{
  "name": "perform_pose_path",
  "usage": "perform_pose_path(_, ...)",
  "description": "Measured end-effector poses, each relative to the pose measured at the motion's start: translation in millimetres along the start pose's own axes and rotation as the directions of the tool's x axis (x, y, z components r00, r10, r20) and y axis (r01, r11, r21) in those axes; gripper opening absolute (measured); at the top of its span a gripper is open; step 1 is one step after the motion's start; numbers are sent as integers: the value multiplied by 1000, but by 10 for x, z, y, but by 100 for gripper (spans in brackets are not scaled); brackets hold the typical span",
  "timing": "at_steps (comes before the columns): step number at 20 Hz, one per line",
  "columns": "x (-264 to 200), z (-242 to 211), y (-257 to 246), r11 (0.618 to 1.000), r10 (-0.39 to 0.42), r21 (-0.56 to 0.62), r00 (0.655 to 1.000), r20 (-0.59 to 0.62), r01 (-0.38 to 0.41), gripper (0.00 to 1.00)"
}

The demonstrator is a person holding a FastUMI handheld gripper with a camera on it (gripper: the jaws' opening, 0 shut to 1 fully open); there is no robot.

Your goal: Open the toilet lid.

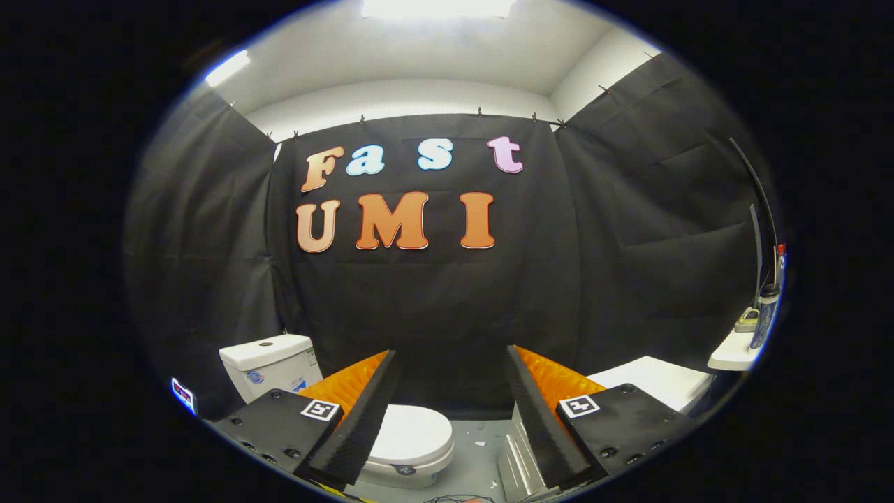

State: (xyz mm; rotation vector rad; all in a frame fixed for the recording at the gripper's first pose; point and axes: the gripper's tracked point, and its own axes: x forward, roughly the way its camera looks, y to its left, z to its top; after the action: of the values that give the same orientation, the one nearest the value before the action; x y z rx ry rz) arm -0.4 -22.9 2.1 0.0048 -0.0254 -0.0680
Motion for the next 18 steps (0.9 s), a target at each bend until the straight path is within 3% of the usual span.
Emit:
perform_pose_path(12,78,-75,-29,1000,-27,6,1000,-9,27,99)
perform_pose_path(18,244,227,14,999,-20,-28,995,93,23,98)
